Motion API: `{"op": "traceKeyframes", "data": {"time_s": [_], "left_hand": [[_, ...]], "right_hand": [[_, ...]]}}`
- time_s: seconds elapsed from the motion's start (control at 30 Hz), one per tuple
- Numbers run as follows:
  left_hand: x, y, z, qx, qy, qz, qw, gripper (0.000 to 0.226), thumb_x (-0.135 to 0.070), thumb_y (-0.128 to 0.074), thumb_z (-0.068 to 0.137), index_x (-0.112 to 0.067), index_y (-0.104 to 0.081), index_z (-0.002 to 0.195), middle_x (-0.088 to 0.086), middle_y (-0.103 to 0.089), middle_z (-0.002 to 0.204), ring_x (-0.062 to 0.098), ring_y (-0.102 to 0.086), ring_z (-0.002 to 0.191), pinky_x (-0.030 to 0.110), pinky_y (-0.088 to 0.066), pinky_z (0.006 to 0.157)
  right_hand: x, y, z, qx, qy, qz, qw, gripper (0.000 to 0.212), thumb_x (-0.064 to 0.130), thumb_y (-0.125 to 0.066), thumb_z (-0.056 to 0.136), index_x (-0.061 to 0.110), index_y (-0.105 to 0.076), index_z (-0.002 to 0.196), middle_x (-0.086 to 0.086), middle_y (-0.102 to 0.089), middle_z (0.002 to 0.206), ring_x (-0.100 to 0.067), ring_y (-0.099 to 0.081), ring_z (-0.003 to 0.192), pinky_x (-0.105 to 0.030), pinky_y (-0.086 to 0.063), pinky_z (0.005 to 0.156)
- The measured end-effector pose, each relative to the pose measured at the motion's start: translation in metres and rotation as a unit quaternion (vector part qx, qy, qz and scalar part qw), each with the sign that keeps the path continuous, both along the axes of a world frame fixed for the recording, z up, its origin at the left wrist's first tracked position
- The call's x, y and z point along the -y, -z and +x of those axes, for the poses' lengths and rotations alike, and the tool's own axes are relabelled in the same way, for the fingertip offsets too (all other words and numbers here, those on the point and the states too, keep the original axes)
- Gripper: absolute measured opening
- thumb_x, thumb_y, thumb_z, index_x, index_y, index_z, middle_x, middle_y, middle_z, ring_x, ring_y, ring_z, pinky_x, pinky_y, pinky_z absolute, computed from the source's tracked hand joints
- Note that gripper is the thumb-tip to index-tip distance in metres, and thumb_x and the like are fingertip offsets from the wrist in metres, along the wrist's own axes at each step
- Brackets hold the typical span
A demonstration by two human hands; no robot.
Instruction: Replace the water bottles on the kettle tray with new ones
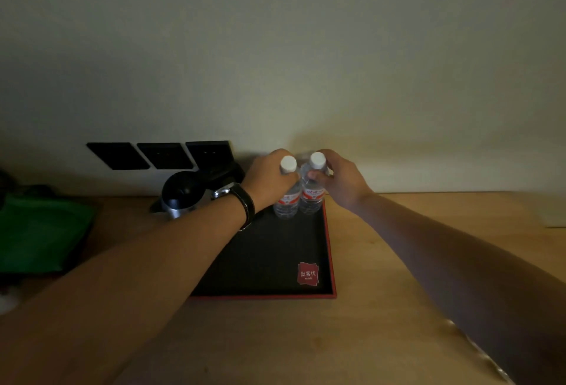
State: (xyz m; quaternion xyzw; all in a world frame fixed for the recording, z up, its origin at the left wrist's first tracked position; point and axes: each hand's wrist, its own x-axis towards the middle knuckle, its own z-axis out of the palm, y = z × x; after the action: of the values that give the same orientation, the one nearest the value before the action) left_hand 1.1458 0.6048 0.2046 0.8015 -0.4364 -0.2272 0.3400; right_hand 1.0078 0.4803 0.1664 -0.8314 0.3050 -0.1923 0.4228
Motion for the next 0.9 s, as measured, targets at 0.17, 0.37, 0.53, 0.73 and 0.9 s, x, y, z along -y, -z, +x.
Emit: {"op": "traceKeyframes", "data": {"time_s": [0.17,0.37,0.53,0.73,0.9], "left_hand": [[0.006,0.011,-0.002,-0.009,-0.034,0.006,0.999,0.016,-0.016,-0.068,0.088,-0.012,-0.064,0.103,0.007,-0.07,0.1,0.023,-0.066,0.092,0.03,-0.049,0.072],[0.014,0.013,0.002,-0.017,-0.036,-0.004,0.999,0.018,-0.016,-0.069,0.088,-0.013,-0.061,0.104,0.005,-0.067,0.098,0.022,-0.062,0.091,0.03,-0.046,0.073],[0.009,0.014,0.001,-0.031,-0.024,0.005,0.999,0.021,-0.018,-0.067,0.09,-0.014,-0.058,0.109,0.007,-0.067,0.104,0.024,-0.063,0.096,0.031,-0.048,0.077],[0.006,0.003,-0.006,-0.043,-0.028,0.041,0.998,0.043,-0.021,-0.067,0.091,-0.016,-0.051,0.131,0.012,-0.063,0.123,0.031,-0.06,0.116,0.038,-0.051,0.091],[-0.007,-0.019,-0.008,-0.034,-0.014,0.024,0.999,0.074,-0.024,-0.074,0.088,-0.014,-0.036,0.15,0.013,-0.049,0.148,0.03,-0.049,0.133,0.041,-0.042,0.108]], "right_hand": [[0.003,0.001,0.0,-0.005,0.002,-0.002,1.0,0.034,0.023,-0.07,0.087,0.023,-0.059,0.118,0.008,-0.063,0.105,-0.013,-0.057,0.097,-0.014,-0.038,0.07],[0.0,0.002,-0.003,-0.001,0.002,-0.003,1.0,0.033,0.021,-0.071,0.087,0.024,-0.059,0.118,0.008,-0.063,0.105,-0.012,-0.057,0.098,-0.016,-0.038,0.071],[-0.011,-0.007,-0.006,0.024,0.01,0.023,0.999,0.041,0.012,-0.069,0.088,0.047,-0.053,0.102,0.018,-0.062,0.101,-0.001,-0.055,0.09,0.001,-0.037,0.068],[-0.023,-0.02,-0.003,-0.021,0.014,0.069,0.997,0.033,0.01,-0.067,0.089,0.015,-0.063,0.121,-0.004,-0.068,0.115,-0.021,-0.06,0.107,-0.037,-0.05,0.089],[-0.025,-0.037,-0.01,-0.076,0.034,-0.013,0.996,0.045,0.019,-0.072,0.085,0.013,-0.057,0.127,-0.007,-0.063,0.118,-0.019,-0.056,0.101,-0.023,-0.035,0.076]]}}
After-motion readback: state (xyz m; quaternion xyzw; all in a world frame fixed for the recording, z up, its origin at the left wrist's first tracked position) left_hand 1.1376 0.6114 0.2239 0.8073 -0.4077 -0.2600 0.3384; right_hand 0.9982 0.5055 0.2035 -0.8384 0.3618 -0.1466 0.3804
